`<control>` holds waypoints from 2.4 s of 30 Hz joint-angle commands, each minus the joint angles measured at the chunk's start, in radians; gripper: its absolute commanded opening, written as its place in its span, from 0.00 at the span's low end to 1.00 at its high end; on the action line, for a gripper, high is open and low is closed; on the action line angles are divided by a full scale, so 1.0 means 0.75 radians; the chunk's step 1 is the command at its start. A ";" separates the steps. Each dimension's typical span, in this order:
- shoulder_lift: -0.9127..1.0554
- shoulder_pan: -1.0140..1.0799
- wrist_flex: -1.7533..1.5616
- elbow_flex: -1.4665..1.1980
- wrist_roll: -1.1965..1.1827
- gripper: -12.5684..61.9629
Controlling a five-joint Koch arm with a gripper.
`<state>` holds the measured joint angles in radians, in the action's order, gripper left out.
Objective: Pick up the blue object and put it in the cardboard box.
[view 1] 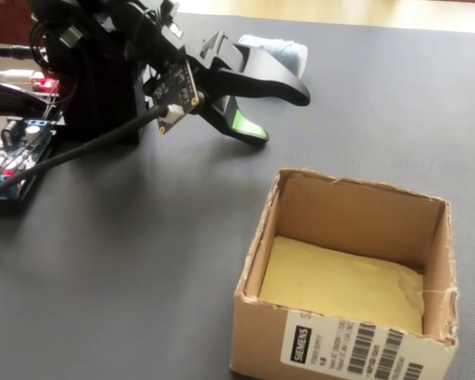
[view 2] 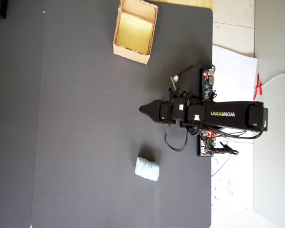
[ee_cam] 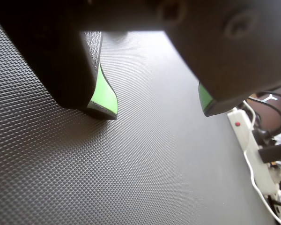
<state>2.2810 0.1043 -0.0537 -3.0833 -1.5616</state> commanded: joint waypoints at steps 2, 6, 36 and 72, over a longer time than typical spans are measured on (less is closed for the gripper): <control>0.115 0.010 0.129 -0.047 -0.008 0.64; 0.115 0.010 0.129 -0.047 -0.008 0.64; 0.112 -0.290 0.115 -0.047 -0.098 0.64; -0.335 -1.004 0.536 0.839 -0.186 0.62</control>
<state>2.0034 -0.6320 0.4264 -2.4835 -1.6521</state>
